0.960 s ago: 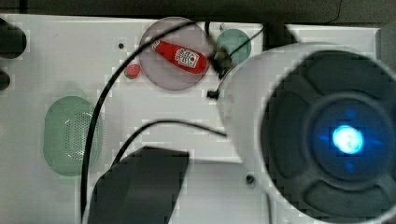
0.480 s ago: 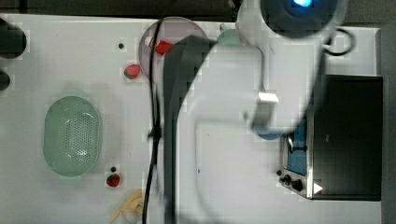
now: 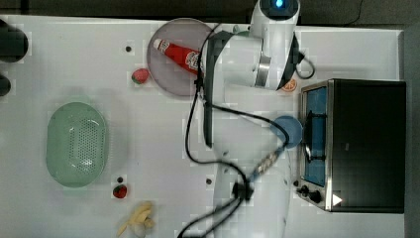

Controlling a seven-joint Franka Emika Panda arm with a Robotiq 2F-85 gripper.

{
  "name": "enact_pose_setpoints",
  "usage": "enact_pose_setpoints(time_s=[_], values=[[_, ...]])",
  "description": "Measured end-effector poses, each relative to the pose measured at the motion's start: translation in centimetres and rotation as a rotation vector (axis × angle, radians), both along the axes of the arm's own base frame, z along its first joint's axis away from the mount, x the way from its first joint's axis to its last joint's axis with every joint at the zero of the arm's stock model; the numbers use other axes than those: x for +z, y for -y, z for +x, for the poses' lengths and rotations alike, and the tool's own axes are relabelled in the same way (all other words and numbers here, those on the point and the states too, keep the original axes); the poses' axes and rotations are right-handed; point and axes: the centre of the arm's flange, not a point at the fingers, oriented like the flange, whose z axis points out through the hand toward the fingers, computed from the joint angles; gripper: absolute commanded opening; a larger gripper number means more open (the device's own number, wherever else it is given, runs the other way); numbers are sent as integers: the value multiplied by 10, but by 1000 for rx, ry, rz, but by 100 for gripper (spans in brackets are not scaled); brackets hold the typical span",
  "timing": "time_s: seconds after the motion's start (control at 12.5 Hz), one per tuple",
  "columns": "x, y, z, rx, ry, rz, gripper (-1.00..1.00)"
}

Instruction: Drag mug backwards.

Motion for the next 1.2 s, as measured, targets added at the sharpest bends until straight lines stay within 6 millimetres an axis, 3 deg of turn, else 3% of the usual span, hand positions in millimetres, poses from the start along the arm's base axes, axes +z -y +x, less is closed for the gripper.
enact_pose_setpoints(time_s=[0.16, 0.24, 0.4, 0.88, 1.2], values=[[-51, 2, -1, -102, -47, -6, 100], [-66, -1, -4, -126, -64, -7, 100], [-71, -3, -5, -148, -72, -12, 100], [-61, 5, 0, -179, 40, -18, 100], [-74, -5, -2, -171, 50, -7, -6]])
